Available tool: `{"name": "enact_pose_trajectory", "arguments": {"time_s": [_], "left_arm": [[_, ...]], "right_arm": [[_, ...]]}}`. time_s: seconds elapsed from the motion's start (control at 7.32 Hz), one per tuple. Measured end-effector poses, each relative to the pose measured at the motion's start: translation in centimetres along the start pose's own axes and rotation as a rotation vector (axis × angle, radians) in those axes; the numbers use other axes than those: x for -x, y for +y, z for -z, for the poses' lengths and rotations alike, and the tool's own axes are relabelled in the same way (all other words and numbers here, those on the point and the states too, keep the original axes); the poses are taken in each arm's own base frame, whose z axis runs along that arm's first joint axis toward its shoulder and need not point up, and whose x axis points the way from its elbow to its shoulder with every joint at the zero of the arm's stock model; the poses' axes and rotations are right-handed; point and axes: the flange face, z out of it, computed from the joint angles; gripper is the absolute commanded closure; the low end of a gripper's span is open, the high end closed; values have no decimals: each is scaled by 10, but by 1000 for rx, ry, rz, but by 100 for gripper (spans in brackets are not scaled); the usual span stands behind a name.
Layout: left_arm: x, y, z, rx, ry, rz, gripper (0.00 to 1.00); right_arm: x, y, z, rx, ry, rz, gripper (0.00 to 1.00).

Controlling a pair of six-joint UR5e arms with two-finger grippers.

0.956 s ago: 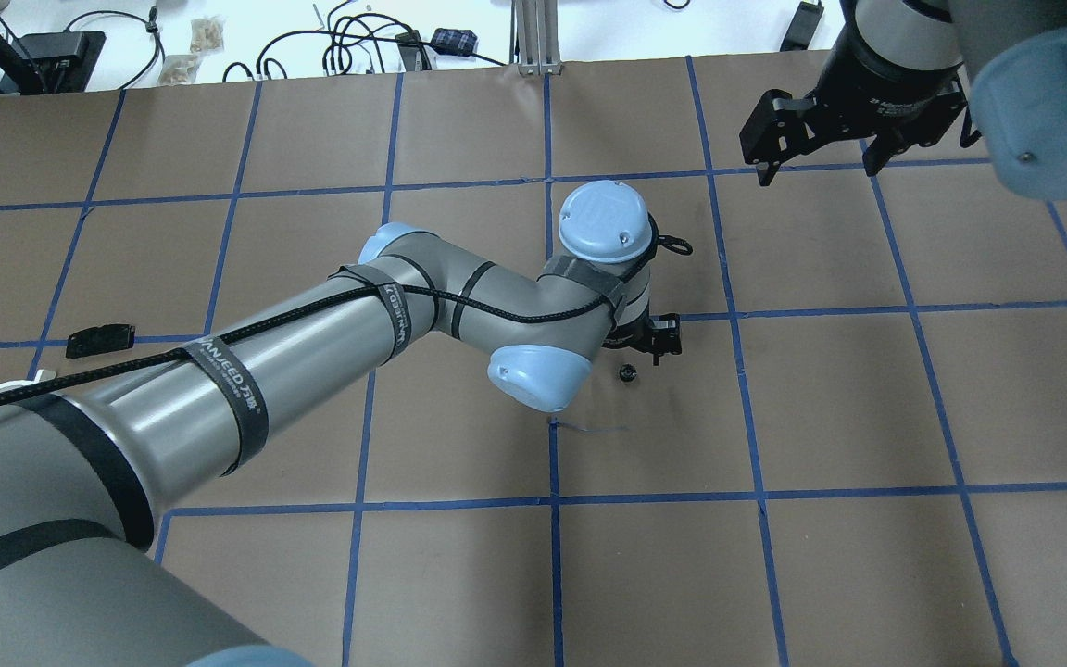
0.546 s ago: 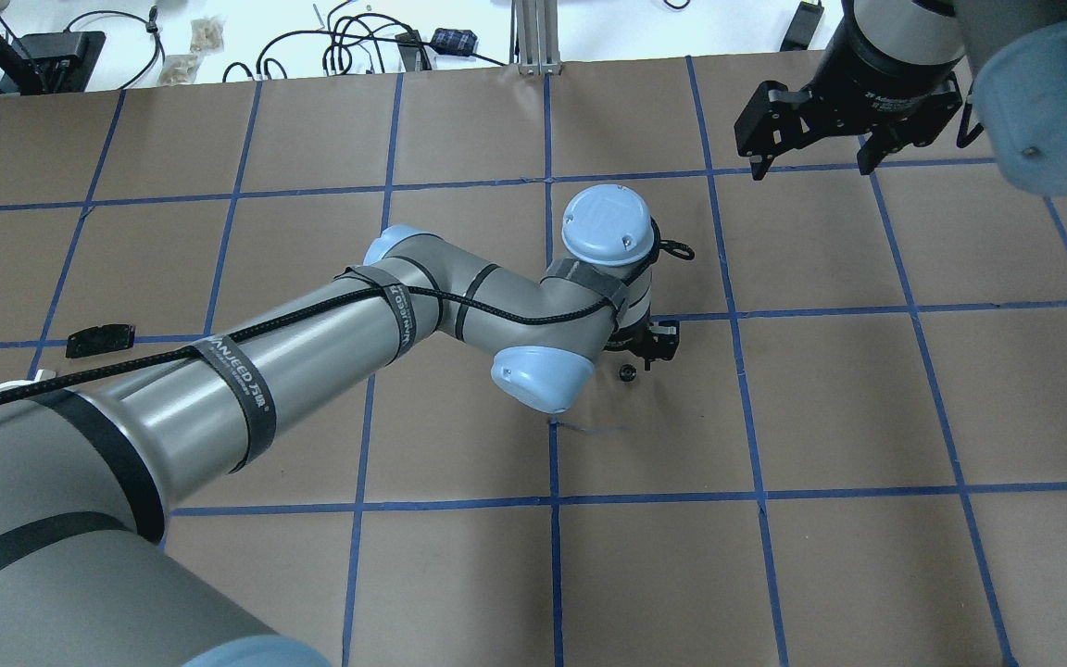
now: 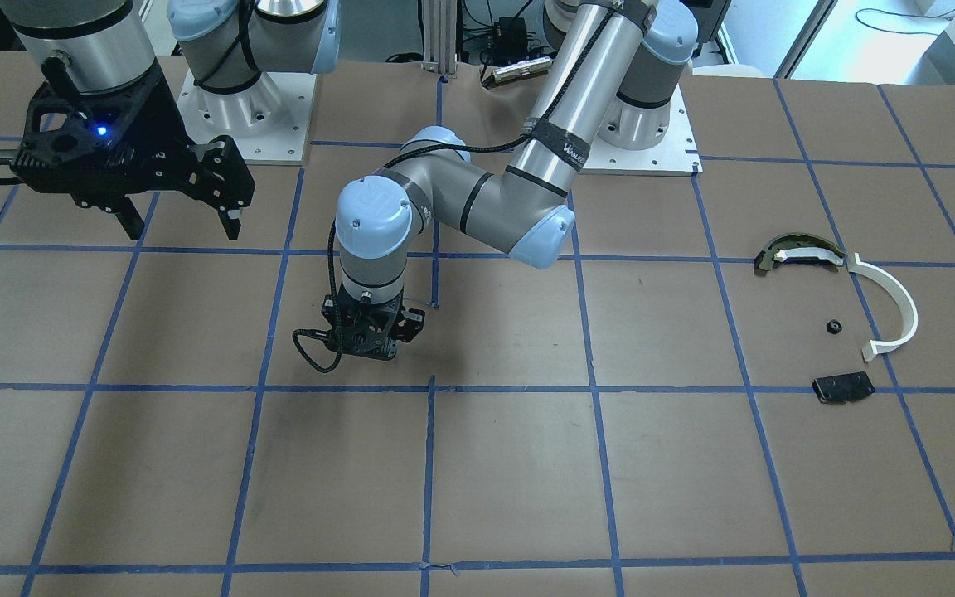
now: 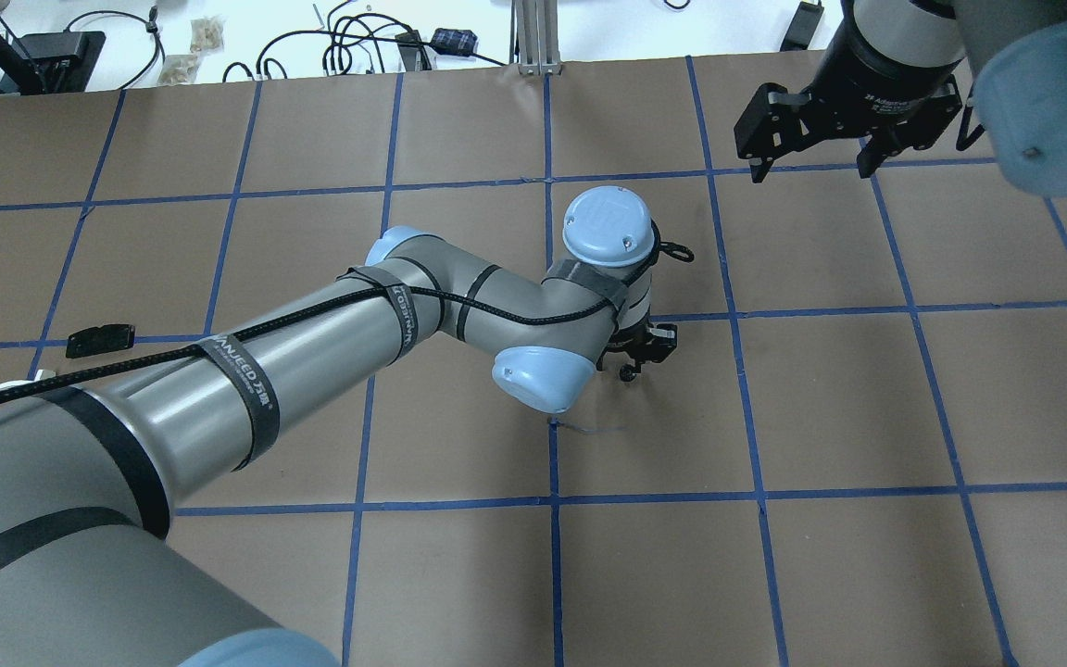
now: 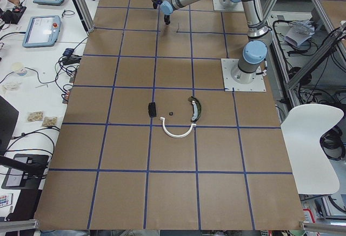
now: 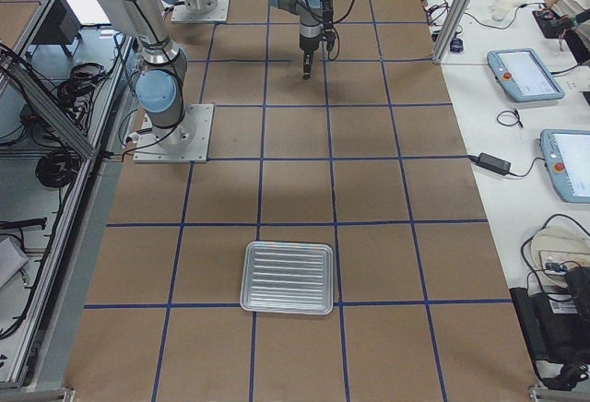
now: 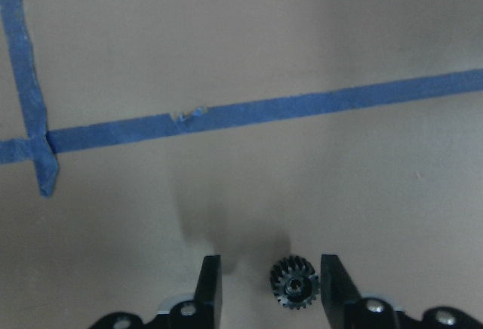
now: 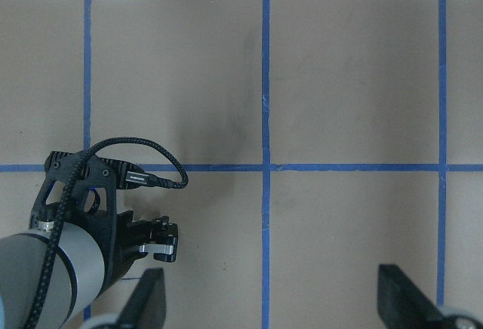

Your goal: Place bearing gear from tray to pile

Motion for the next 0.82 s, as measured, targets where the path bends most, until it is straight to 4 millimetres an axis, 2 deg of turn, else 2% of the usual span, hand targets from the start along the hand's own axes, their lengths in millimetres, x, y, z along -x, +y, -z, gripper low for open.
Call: {"name": "enact_pose_trajectory", "arguments": {"time_s": [0.82], "left_arm": [[-3,3,-11,22,-2,-1,46]], "right_arm": [[0,1,1,3,0,-1,0]]}}
